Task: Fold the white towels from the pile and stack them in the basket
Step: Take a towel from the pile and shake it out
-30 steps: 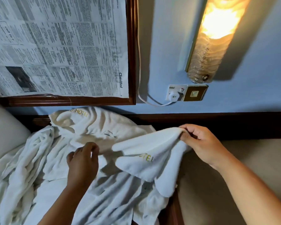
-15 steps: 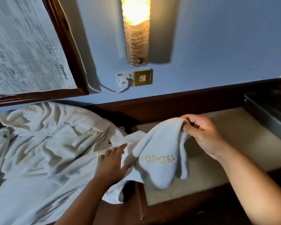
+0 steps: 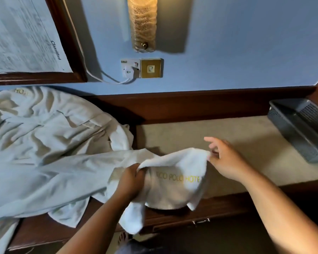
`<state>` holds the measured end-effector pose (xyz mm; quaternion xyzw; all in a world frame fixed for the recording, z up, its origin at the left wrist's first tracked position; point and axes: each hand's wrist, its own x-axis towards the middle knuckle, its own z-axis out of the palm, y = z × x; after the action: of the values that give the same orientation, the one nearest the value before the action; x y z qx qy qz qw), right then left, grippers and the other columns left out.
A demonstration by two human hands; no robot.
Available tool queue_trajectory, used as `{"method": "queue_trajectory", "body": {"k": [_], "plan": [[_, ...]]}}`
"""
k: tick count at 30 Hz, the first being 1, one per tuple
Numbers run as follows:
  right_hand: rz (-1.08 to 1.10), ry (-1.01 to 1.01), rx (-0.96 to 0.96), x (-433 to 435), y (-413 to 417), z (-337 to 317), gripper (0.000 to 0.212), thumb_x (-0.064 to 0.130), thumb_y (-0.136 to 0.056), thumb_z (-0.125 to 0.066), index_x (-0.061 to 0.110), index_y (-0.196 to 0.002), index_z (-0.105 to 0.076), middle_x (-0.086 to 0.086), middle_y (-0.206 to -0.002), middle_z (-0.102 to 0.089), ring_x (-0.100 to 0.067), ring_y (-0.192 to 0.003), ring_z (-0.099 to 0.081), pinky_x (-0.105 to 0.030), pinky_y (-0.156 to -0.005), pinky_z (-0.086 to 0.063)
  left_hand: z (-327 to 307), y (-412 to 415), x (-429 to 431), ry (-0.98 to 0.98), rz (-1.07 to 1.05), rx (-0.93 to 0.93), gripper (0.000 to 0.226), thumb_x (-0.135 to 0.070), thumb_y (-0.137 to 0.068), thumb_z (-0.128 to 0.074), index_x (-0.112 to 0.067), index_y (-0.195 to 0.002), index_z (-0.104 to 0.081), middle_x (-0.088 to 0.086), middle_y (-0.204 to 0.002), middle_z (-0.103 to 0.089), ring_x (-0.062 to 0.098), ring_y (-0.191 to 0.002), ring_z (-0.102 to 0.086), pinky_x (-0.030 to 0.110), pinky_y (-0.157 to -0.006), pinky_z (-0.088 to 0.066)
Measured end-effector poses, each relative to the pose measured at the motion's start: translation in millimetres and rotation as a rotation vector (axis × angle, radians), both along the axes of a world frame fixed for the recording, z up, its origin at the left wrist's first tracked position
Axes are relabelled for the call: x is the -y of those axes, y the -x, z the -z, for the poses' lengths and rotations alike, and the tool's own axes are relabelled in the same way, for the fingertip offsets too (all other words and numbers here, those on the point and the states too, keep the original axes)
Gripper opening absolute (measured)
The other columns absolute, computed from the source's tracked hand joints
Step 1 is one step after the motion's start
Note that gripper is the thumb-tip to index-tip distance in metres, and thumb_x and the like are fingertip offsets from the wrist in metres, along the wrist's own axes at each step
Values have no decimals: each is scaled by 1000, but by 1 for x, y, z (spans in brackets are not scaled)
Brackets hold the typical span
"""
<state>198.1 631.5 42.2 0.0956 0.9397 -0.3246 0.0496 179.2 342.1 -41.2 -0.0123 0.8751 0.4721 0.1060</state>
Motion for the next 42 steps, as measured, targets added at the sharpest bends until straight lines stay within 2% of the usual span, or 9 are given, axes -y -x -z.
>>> {"method": "queue_trajectory", "body": {"k": [8, 10, 13, 17, 20, 25, 33, 39, 42], "plan": [[-359, 212, 256, 93, -31, 34, 146, 63, -55, -86, 48, -149, 25, 30, -151, 14, 2, -140, -2, -25, -117, -19, -55, 17, -30, -465, 73, 95, 30, -19, -103, -50, -9, -88, -73, 12, -83, -74, 26, -79, -68, 37, -69, -54], [-225, 242, 122, 109, -30, 43, 124, 55, -66, -83, 35, -156, 0, 22, -150, -12, 3, -137, -19, -16, -109, -24, -61, 29, -25, -607, 63, 176, 25, -18, -102, -53, 0, -99, -70, 16, -87, -72, 28, -81, -66, 33, -68, -53], [85, 267, -57, 109, -14, 42, 32, 35, -94, -64, 23, -123, -56, 14, -108, -61, -2, -101, -58, -8, -75, -38, -57, 49, -9, -807, 45, 268, 25, -7, -102, -46, -5, -122, -61, 9, -109, -74, 26, -96, -70, 35, -78, -54], [230, 312, -235, 75, 8, 20, 8, 26, -99, -57, 23, -93, -61, 7, -75, -61, -3, -67, -54, -23, -58, -37, -19, 65, 8, -334, 214, 100, 50, 9, -92, -49, -27, -126, -58, -3, -131, -66, 16, -120, -63, 44, -104, -49], [415, 295, -250, 26, 19, 5, 17, 28, -100, -52, 21, -107, -65, 3, -90, -65, -14, -82, -59, -25, -65, -42, 15, 66, 10, 254, 549, 101, 69, -25, -83, -64, -50, -139, -32, -5, -158, -33, 21, -144, -36, 41, -118, -31], [624, 266, -142, -67, 25, 17, 29, 28, -100, -54, 17, -125, -64, -1, -112, -65, -22, -105, -59, -35, -89, -46, 71, 43, -20, 838, 828, 115, 126, -69, -67, -75, -32, -158, 5, 5, -166, 8, 29, -153, -5, 51, -121, -6], [573, 134, 217, -169, 26, 110, 34, 24, -99, -55, 14, -132, -57, -9, -123, -61, -27, -108, -59, -32, -83, -44, 117, 30, -137, 740, 470, -13, 30, -23, -93, -54, -20, -123, -56, 6, -122, -55, 30, -108, -57, 41, -88, -42], [-188, 2, 288, -161, 2, 144, 110, 57, -75, -77, 33, -158, -8, 1, -158, -5, -18, -144, -16, -34, -116, -29, 75, 31, -215, 477, 318, -159, 15, -15, -89, -55, -21, -103, -55, 0, -91, -60, 31, -76, -62, 37, -55, -44], [-350, 66, 205, -147, 4, 145, 100, 56, -76, -75, 36, -157, -18, 1, -157, -19, -19, -142, -22, -34, -114, -31, 37, 24, -234, 444, 384, -334, 19, -16, -80, -58, -25, -96, -53, -5, -81, -57, 24, -66, -57, 33, -46, -42]]}}
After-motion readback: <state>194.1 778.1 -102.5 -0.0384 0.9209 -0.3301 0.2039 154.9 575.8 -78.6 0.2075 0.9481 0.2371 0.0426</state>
